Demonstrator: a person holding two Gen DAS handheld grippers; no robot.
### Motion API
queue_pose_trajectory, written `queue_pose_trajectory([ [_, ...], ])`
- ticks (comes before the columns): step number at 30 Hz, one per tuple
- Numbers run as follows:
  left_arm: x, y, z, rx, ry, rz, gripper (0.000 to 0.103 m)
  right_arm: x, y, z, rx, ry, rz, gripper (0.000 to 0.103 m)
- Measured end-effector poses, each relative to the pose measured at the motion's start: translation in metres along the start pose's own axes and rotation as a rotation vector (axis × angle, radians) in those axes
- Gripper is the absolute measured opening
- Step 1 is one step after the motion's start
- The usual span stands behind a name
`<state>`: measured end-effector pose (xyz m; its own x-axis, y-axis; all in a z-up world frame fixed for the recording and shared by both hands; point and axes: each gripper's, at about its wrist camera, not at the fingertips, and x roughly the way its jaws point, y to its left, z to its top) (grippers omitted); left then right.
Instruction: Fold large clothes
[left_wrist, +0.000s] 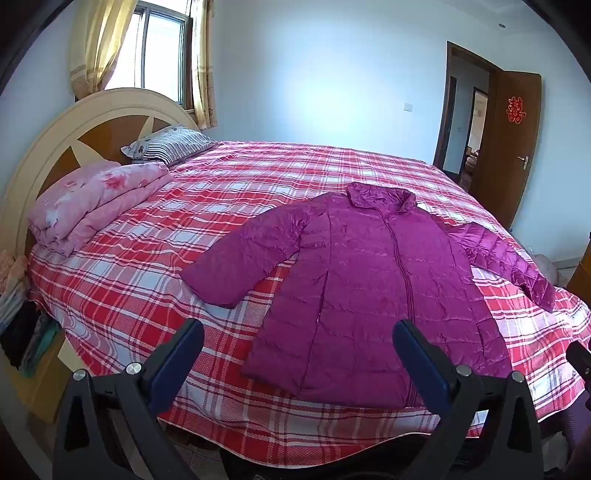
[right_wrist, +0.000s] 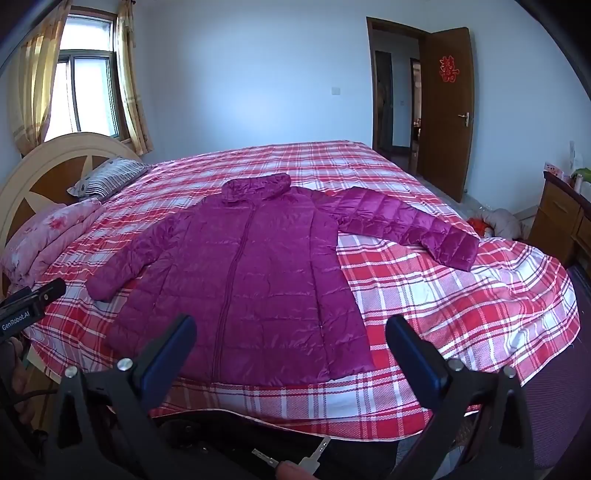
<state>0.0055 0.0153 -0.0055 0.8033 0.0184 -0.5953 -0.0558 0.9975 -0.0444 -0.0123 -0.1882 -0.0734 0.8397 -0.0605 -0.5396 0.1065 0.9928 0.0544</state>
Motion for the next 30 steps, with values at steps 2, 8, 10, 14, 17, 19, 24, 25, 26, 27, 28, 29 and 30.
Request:
queue_pose_trajectory([
  [2, 0.000, 0.000, 0.000, -0.001, -0.001, 0.001, 0.102, 0.001, 0.001, 0.000, -0.001, 0.000, 0.000, 0.103],
  [8, 0.001, 0.000, -0.001, -0.003, 0.003, -0.002, 0.102, 0.002, 0.001, 0.000, 0.001, 0.001, 0.000, 0.103],
  [10, 0.001, -0.001, -0.001, -0.003, 0.002, 0.000, 0.102, 0.003, 0.003, 0.000, 0.001, 0.001, 0.001, 0.103],
  [14, 0.001, 0.000, -0.001, -0.006, 0.002, -0.001, 0.102, 0.011, 0.009, -0.004, 0.001, 0.005, 0.006, 0.103],
  [17, 0.001, 0.000, -0.001, -0.007, 0.003, -0.002, 0.102, 0.005, 0.002, -0.001, 0.004, 0.011, 0.009, 0.103],
  [19, 0.002, 0.001, -0.001, -0.007, 0.004, -0.001, 0.102, 0.004, 0.002, -0.001, 0.003, 0.013, 0.008, 0.103],
  [24, 0.001, 0.001, -0.001, -0.008, 0.003, -0.001, 0.102, 0.006, 0.005, -0.001, -0.004, 0.008, 0.003, 0.103],
  [25, 0.001, 0.001, -0.001, -0.008, 0.003, -0.002, 0.102, 0.006, 0.006, -0.001, -0.004, 0.003, 0.001, 0.103],
  [26, 0.002, 0.001, -0.001, -0.007, 0.003, -0.002, 0.102, 0.006, 0.005, -0.001, -0.003, 0.004, 0.003, 0.103],
  [27, 0.002, 0.001, -0.001, -0.007, 0.004, -0.002, 0.102, 0.006, 0.005, -0.001, -0.002, 0.004, 0.004, 0.103],
  [28, 0.002, 0.001, 0.000, -0.007, 0.003, -0.002, 0.102, 0.006, 0.005, -0.001, -0.001, 0.005, 0.005, 0.103],
  [29, 0.002, 0.001, 0.000, -0.007, 0.003, -0.002, 0.102, 0.006, 0.005, -0.001, -0.001, 0.005, 0.005, 0.103],
  [30, 0.002, 0.001, -0.001, -0.007, 0.004, -0.003, 0.102, 0.006, 0.004, -0.001, -0.002, 0.008, 0.004, 0.103],
])
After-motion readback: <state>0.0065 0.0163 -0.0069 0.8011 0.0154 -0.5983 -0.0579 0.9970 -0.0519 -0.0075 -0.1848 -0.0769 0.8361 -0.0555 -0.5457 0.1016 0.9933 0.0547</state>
